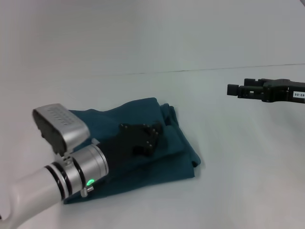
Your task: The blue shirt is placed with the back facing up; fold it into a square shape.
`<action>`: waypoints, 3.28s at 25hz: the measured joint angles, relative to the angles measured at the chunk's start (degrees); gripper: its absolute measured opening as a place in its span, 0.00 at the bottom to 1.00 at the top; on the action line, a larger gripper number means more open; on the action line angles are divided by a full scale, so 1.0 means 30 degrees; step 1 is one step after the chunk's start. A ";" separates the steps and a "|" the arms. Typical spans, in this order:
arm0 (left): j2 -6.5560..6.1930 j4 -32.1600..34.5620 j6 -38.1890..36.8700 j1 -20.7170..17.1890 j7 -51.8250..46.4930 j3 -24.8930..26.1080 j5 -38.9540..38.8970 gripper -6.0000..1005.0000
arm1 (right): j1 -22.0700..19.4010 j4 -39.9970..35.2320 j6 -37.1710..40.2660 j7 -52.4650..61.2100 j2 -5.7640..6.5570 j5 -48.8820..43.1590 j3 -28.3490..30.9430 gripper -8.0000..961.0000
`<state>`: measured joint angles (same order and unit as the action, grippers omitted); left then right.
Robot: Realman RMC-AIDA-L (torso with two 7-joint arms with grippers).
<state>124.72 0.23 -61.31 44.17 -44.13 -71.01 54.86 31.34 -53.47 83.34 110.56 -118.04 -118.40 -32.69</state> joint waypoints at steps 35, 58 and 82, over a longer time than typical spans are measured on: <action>-0.1773 1.3888 -1.4129 -0.7756 -1.7016 1.2545 1.9595 0.57 | -0.0663 -0.0969 0.7371 -0.4854 0.0214 -0.1445 -0.0210 0.96; -0.1999 1.5725 -1.6142 -0.7534 -1.7316 1.4832 2.6319 0.92 | -0.0911 -0.1149 0.8042 -0.5396 -0.0331 -0.4141 -0.0737 0.96; -0.1817 1.5706 -1.5505 -0.7654 -1.7358 1.4822 2.6708 0.92 | -0.0780 -0.0964 0.7619 -0.5547 -0.0495 -0.4056 -0.0732 0.96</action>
<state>119.27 47.35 -107.82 21.20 -96.21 -26.54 134.98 29.00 -56.37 106.20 93.92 -119.53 -130.57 -34.89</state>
